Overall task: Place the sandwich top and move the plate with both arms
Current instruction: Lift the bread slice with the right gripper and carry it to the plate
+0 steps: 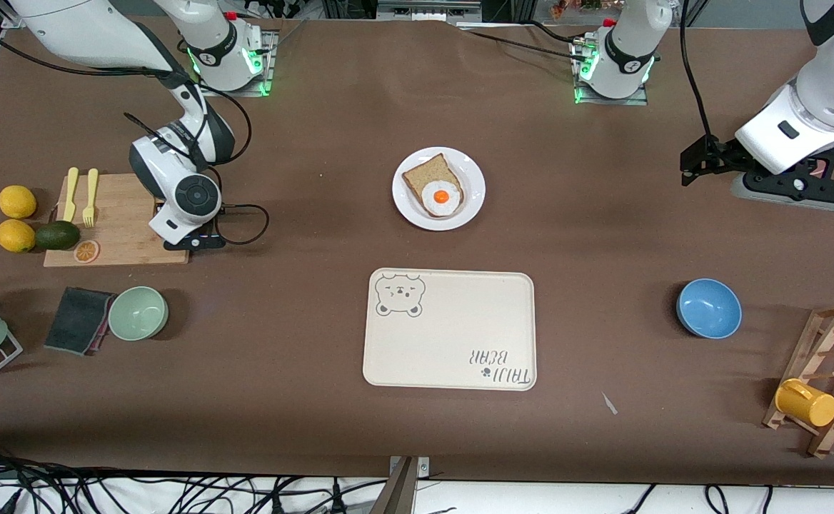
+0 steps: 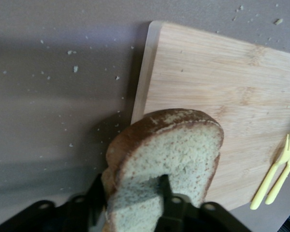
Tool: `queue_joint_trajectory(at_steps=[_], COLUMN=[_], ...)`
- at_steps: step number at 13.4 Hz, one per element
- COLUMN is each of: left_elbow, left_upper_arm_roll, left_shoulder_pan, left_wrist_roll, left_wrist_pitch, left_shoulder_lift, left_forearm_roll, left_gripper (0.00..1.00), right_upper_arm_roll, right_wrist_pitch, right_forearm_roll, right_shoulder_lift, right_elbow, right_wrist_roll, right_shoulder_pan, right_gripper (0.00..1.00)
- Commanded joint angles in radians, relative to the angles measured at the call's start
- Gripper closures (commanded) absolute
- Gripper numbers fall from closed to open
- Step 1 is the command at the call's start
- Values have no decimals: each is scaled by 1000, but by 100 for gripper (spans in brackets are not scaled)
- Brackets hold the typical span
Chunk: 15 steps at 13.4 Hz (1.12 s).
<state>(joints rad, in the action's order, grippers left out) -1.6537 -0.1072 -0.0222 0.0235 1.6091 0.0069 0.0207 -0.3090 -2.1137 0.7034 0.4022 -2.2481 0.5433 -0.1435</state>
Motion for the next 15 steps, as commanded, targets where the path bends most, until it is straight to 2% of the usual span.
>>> queue_joint_trajectory(at_steps=[1,3,4,7,11,12,14,15], left_elbow=[23,23,23,23,23,25,23,23], left_upper_arm_roll=[-6,-5,-6,-6,-6,-5,-5,-5], left_shoulder_pan=[10,10,10,8,10,10,10,10], left_wrist_roll=[13,15,12,13,16,18,16,16], left_wrist_pitch=[-21,-21,-21,-21,-21,-21,-21,-21], left_shoulder_lift=[5,5,4,5,5,5,5,5], left_forearm_roll=[-27,-27,-27,-27,-28,-27,-27,-27], left_gripper=[0,0,0,0,0,0,0,0], right_upper_arm_roll=[-5,-10,-13,-31,-151,-172,-235,-274], right_wrist_pitch=[24,92,98,100,179,204,263,288], right_forearm_roll=[5,-18,-39,-62,-111,-160,-319,-346], right_shoulder_lift=[-20,-37,-46,-94,-201,-235,-261,-257], right_elbow=[21,56,58,58,59,68,140,197], right_wrist_roll=[9,10,10,1,-34,-61,-92,-92], right_shoulder_pan=[-5,-4,-4,-4,-2,-2,-2,-1], right_gripper=[70,82,100,100,100,100,100,100])
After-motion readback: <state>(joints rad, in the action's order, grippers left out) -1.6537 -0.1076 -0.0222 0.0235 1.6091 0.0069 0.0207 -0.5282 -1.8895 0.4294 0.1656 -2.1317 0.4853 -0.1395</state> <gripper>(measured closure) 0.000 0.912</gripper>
